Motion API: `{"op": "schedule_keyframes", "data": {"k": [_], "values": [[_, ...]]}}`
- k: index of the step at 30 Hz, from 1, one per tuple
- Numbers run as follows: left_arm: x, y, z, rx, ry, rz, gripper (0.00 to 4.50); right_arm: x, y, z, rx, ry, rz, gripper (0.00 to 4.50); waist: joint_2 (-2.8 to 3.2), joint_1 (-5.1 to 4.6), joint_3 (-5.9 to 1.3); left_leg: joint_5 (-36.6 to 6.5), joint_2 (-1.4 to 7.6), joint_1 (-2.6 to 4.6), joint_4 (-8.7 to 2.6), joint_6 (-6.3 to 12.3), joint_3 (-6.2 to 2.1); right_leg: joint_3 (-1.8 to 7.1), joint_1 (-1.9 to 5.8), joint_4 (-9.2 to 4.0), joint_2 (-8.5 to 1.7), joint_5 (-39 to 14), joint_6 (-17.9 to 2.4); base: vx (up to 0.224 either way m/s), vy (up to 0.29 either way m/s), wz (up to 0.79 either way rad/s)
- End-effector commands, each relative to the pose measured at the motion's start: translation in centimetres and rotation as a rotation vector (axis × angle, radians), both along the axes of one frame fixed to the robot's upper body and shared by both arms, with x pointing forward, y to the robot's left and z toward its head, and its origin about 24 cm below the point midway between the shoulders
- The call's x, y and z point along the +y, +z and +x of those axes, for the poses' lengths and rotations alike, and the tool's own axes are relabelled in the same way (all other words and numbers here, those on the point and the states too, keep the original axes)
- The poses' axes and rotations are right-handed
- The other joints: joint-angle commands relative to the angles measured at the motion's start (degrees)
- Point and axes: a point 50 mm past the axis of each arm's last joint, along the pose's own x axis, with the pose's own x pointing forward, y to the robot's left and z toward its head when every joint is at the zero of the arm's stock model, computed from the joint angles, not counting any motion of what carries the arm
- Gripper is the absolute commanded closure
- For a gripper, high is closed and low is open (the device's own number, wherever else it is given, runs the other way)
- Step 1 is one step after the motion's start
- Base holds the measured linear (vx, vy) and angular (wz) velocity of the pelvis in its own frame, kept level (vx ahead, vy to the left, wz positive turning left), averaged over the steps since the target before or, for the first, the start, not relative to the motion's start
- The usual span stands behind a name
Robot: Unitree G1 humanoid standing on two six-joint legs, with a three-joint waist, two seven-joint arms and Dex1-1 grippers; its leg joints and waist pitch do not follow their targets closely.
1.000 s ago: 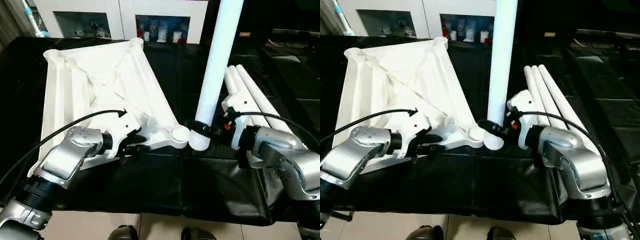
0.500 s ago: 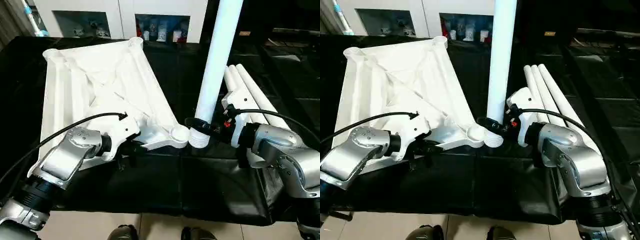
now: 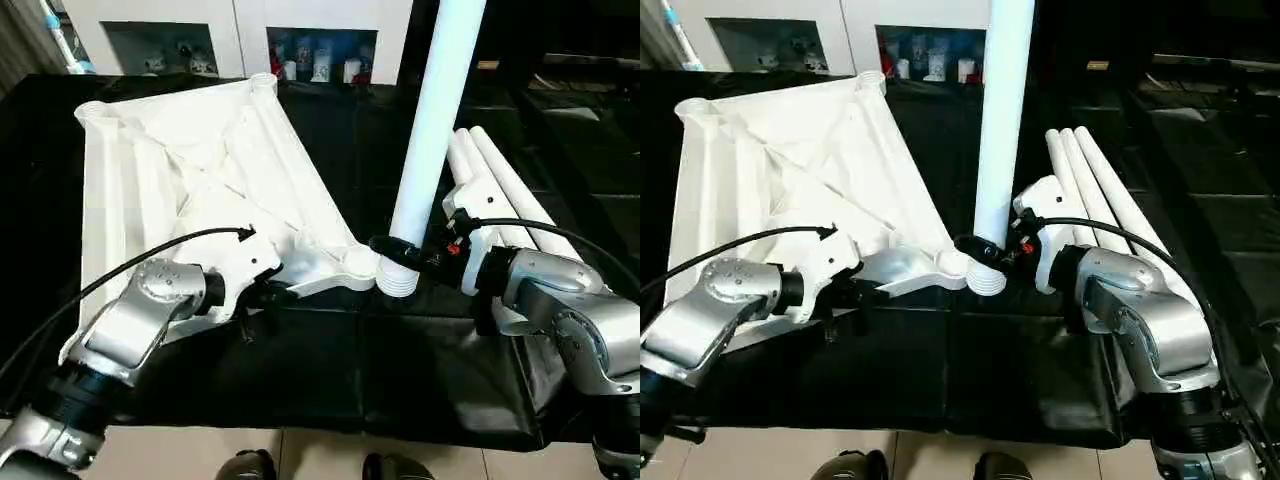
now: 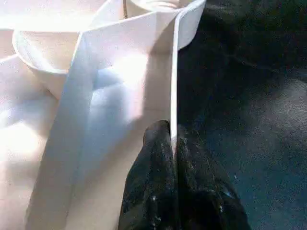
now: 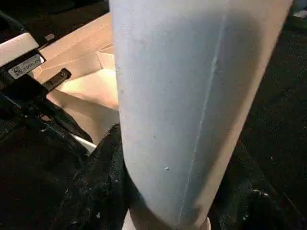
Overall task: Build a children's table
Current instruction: Rotate table base
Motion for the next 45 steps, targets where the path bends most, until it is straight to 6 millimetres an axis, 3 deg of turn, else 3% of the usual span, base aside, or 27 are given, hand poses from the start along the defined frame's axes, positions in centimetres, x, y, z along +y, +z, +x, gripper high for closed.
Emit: {"op": "schedule_keyframes", "data": {"k": [1, 2, 6, 13, 14, 15, 24, 30, 35, 45], "values": [[0.0, -0.5, -0.4, 0.009, 0.022, -0.043, 4.44, 0.0, 0.5, 0.3, -0.006, -0.003, 0.016, 2.65, -0.70, 0.03, -3.54, -7.3, 3.39, 1.20, -4.53, 3.66, -1.06, 2.68, 2.47, -3.70, -3.81, -7.1, -15.3, 0.000, 0.000, 0.00], [0.0, -0.7, -0.7, 0.016, 0.017, -0.038, 4.44, 0.1, 0.5, 0.4, -0.008, -0.007, 0.022, 2.65, -0.97, -0.08, -3.59, -6.7, 3.33, 1.15, -4.49, 3.98, -1.01, 2.68, 2.51, -3.65, -3.78, -6.7, -15.3, 0.000, 0.000, 0.00], [-0.1, -1.1, -1.1, 0.027, 0.005, -0.031, 4.44, 0.3, 0.7, 0.9, -0.017, -0.030, 0.038, 2.65, -0.86, -0.13, -3.63, -5.1, 3.26, 1.16, -4.37, 4.85, -0.92, 2.72, 2.50, -3.48, -3.76, -5.8, -15.3, 0.000, 0.000, 0.00], [-0.7, -1.3, -1.2, 0.014, -0.002, -0.049, 4.50, 1.4, 0.6, 2.1, 0.004, -0.039, 0.109, 2.66, -1.36, -0.11, -4.02, -2.7, 3.15, 1.15, -4.09, 6.30, -0.53, 2.86, 2.59, -3.01, -3.57, -2.5, -15.8, 0.000, 0.000, 0.00], [-0.8, -1.3, -1.3, 0.013, -0.004, -0.049, 4.50, 1.6, 0.6, 2.2, 0.009, -0.034, 0.111, 2.66, -1.20, -0.03, -3.99, -2.4, 3.18, 1.23, -4.10, 6.50, -0.50, 2.86, 2.48, -2.96, -3.55, -2.4, -15.8, 0.000, 0.000, 0.00], [-0.9, -1.3, -1.3, 0.008, -0.010, -0.045, 4.50, 1.9, 0.3, 2.2, 0.024, -0.017, 0.112, 2.66, -1.48, 0.01, -4.10, -2.3, 3.15, 1.24, -4.01, 6.63, -0.38, 2.92, 2.55, -2.93, -3.49, -2.3, -15.7, 0.000, 0.000, 0.00], [-1.3, -0.9, -0.8, -0.019, -0.028, -0.045, 4.50, 2.8, -0.6, 3.2, 0.047, -0.015, 0.105, 2.66, -1.44, 0.12, -4.08, -3.5, 3.16, 1.41, -3.99, 6.04, -0.14, 3.19, 2.24, -3.13, -3.54, -5.0, -15.2, 0.000, 0.000, 0.00], [-1.3, -0.7, -0.6, -0.032, -0.026, -0.050, 4.50, 3.0, -1.0, 3.7, 0.055, -0.019, 0.102, 2.66, -1.65, 0.23, -4.09, -1.7, 3.03, 1.36, -3.83, 7.04, -0.01, 3.22, 2.28, -2.74, -3.29, -1.5, -15.5, 0.000, 0.000, 0.00], [-1.2, -0.8, -0.5, -0.033, -0.026, -0.048, 4.50, 2.9, -1.5, 3.8, 0.056, -0.018, 0.081, 2.66, -1.72, 0.17, -3.83, -3.6, 3.09, 1.40, -3.99, 6.41, -0.05, 3.23, 2.13, -3.12, -3.39, -5.3, -14.9, 0.000, 0.000, 0.00], [-1.0, -0.6, -0.3, -0.039, -0.031, -0.045, 4.50, 2.4, -3.0, 4.1, 0.114, -0.051, 0.128, 2.66, -1.52, 0.15, -3.65, -5.2, 3.10, 1.47, -4.16, 5.85, -0.10, 3.31, 1.99, -3.41, -3.39, -7.1, -14.8, 0.000, 0.000, 0.00]]}}
